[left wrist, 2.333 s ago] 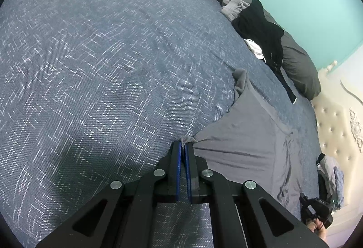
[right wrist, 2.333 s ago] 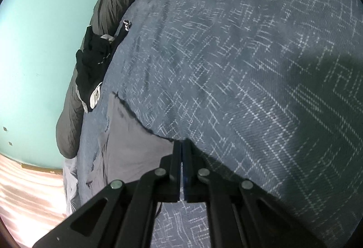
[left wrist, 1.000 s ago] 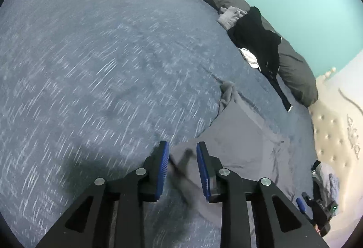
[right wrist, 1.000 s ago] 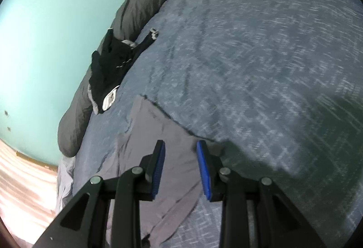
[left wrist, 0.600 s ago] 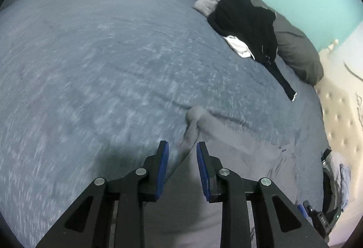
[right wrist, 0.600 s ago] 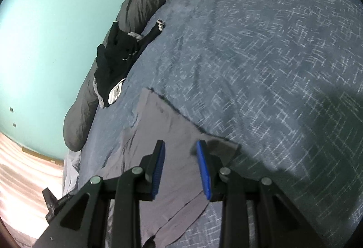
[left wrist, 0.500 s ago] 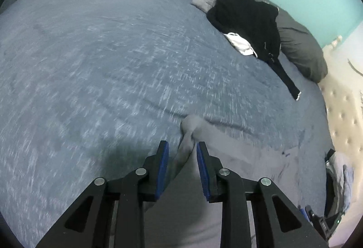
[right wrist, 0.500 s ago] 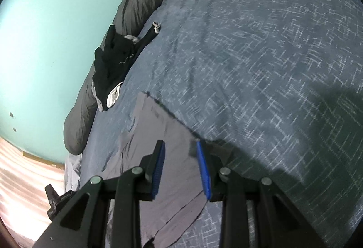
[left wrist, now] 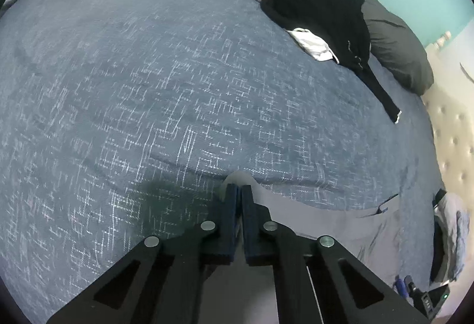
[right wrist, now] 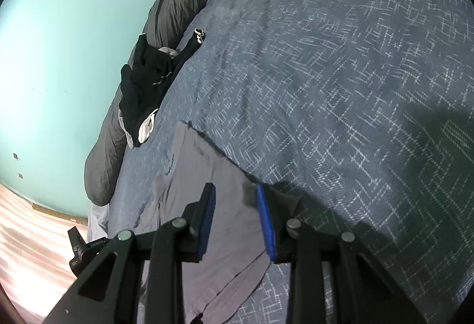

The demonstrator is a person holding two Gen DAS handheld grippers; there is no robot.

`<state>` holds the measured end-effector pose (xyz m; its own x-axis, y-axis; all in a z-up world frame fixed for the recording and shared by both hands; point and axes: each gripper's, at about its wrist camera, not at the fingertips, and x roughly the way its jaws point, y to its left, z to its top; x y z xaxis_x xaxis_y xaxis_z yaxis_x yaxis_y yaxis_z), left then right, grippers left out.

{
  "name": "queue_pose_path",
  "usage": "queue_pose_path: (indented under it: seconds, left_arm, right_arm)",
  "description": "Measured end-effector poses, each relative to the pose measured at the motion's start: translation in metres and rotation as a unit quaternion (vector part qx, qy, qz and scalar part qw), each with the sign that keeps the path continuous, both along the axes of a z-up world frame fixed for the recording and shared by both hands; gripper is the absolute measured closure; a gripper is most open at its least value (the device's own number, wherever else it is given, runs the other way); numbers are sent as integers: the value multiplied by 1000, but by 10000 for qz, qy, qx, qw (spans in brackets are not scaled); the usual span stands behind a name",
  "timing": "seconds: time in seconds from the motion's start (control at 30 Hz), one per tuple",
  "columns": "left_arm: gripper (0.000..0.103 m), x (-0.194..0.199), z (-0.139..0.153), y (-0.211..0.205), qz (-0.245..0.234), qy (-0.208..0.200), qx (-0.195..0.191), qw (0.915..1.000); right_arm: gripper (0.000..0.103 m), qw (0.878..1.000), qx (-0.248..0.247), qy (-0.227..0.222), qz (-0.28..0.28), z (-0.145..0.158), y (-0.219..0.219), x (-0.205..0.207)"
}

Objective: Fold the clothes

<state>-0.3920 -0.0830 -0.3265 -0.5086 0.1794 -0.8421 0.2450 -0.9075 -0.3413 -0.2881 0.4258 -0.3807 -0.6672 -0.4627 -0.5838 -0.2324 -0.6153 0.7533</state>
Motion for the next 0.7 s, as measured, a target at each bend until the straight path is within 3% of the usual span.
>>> queue_pose_path:
  seconds: [0.23, 0.47, 0.7]
  left_arm:
    - [101, -6, 30, 6, -455, 482, -45, 9978]
    - [101, -19, 11, -3, -514, 230, 235, 9981]
    - [100, -9, -7, -11, -493, -44, 99, 9987]
  right_arm:
    - [74, 10000, -35, 12, 31, 0, -2, 1]
    - [74, 10000, -78, 8, 41, -1, -3, 2]
    - [74, 9999, -92, -5, 82, -3, -6, 1]
